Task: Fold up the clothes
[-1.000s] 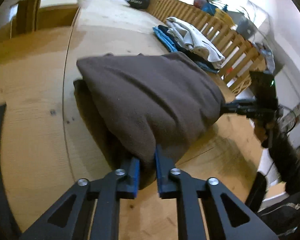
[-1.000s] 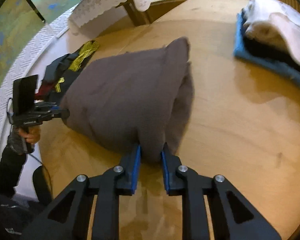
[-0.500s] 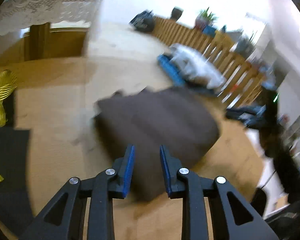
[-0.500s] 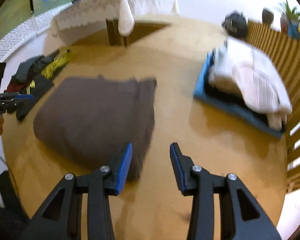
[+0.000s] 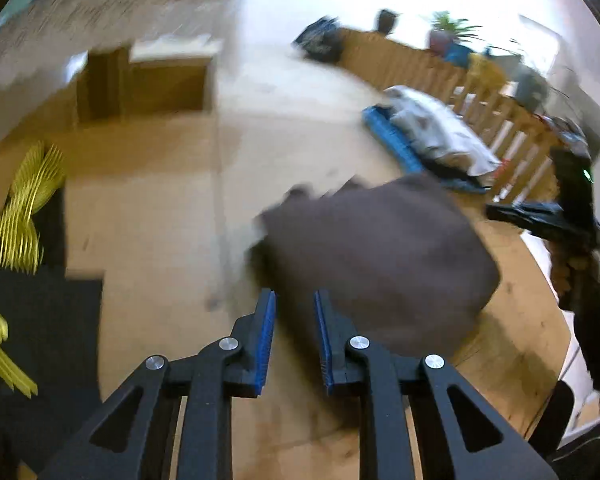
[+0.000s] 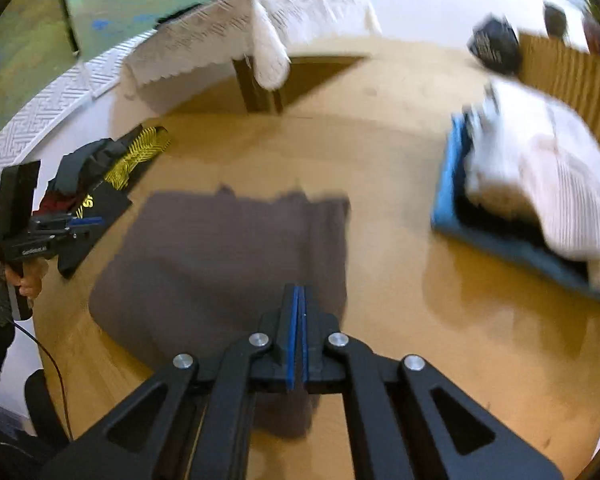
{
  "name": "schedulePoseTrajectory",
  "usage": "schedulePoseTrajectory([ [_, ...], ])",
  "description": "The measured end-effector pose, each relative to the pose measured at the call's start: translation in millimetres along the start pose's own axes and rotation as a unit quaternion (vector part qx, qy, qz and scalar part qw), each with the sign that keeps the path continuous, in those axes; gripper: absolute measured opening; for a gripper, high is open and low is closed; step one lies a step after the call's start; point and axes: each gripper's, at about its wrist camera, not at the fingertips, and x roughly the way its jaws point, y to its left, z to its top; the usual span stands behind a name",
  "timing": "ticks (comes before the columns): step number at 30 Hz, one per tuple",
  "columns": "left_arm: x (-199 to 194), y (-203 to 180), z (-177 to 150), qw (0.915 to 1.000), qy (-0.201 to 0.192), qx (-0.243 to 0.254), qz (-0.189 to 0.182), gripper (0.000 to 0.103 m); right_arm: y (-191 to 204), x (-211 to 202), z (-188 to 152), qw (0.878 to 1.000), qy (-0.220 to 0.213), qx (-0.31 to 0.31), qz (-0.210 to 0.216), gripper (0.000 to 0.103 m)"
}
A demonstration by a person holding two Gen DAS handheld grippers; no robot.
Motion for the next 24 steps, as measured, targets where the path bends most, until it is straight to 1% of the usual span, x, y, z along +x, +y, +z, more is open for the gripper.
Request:
schedulePoseTrajectory([
  [1, 5, -10, 6, 0.9998, 0.0, 0.017, -0.01, 0.024, 5, 9, 7, 1.0, 0.003, -0.015, -0.005, 0.002],
  [2, 11, -19, 11, 0.9992, -0.001, 0.034, -0.02, 0.026, 8, 22, 13, 0.999, 0.01, -0.03, -0.01, 0.004],
  [4, 34, -27, 19, 0.9983, 0.003, 0.059, 0.001, 0.027, 6, 49, 20, 0.998, 0.028, -0.056, -0.029, 0.005],
  [5, 50, -21, 21, 0.9976, 0.018, 0.062, 0.024, 0.027, 2, 61, 21, 0.997, 0.04, -0.059, -0.037, 0.004],
  [6, 66, -14, 22, 0.9962, 0.035, 0.064, 0.047, 0.029, -7, 70, 22, 0.997, 0.05, -0.049, -0.032, 0.003],
  [7, 74, 0, 22, 0.9977, 0.046, 0.029, 0.039, 0.045, -19, 76, 24, 0.998, 0.058, -0.024, -0.014, 0.002],
  [8, 81, 16, 21, 0.9979, 0.057, -0.009, 0.029, 0.054, -29, 77, 27, 0.998, 0.065, -0.004, 0.002, 0.002],
  [9, 79, 23, 22, 0.9975, 0.063, -0.025, 0.019, 0.054, -34, 68, 32, 0.998, 0.062, 0.01, 0.012, 0.002],
  [10, 71, 22, 25, 0.9978, 0.057, -0.016, 0.03, 0.052, -36, 57, 37, 0.998, 0.05, 0.015, 0.019, 0.007],
  [11, 63, 18, 29, 0.9978, 0.046, -0.003, 0.048, 0.048, -35, 49, 41, 0.999, 0.037, 0.012, 0.029, 0.009],
  [12, 57, 11, 35, 0.9982, 0.031, 0.012, 0.05, 0.048, -35, 41, 45, 0.999, 0.024, 0.009, 0.038, 0.01],
  [13, 50, 5, 41, 0.9983, 0.015, 0.027, 0.05, 0.048, -35, 40, 47, 0.998, 0.022, 0.008, 0.051, 0.011],
  [14, 48, 0, 48, 0.9986, 0.004, 0.036, 0.037, 0.048, -34, 45, 49, 0.997, 0.031, 0.009, 0.066, 0.011],
  [15, 58, -2, 52, 0.9984, 0.01, 0.045, 0.032, 0.048, -34, 55, 50, 0.996, 0.045, 0.009, 0.071, 0.011],
  [16, 68, -4, 56, 0.998, 0.018, 0.054, 0.028, 0.049, -35, 71, 49, 0.996, 0.063, 0.005, 0.059, 0.011],
  [17, 79, -6, 61, 0.9974, 0.025, 0.063, 0.024, 0.052, -37, 86, 48, 0.996, 0.082, -0.003, 0.043, 0.007],
  [18, 94, 1, 57, 0.9955, 0.049, 0.069, 0.042, 0.052, -40, 96, 46, 0.996, 0.084, -0.013, 0.041, 0.006],
  [19, 109, 8, 53, 0.9924, 0.075, 0.075, 0.063, 0.065, -43, 98, 46, 0.996, 0.077, -0.021, 0.046, 0.005],
  [20, 112, 20, 53, 0.9946, 0.079, 0.048, 0.047, 0.073, -44, 97, 48, 0.995, 0.084, -0.024, 0.048, 0.005],
  [21, 114, 32, 54, 0.9961, 0.081, 0.018, 0.028, 0.074, -45, 95, 52, 0.994, 0.093, -0.027, 0.049, 0.005],
  [22, 113, 37, 57, 0.9959, 0.089, 0.003, 0.018, 0.073, -45, 94, 56, 0.993, 0.102, -0.029, 0.05, 0.005],
  [23, 107, 35, 61, 0.9961, 0.085, 0.006, 0.024, 0.068, -46, 92, 60, 0.992, 0.112, -0.031, 0.051, 0.008],
  [24, 101, 27, 67, 0.9962, 0.077, 0.026, 0.032, 0.064, -43, 88, 66, 0.991, 0.113, -0.044, 0.054, 0.012],
])
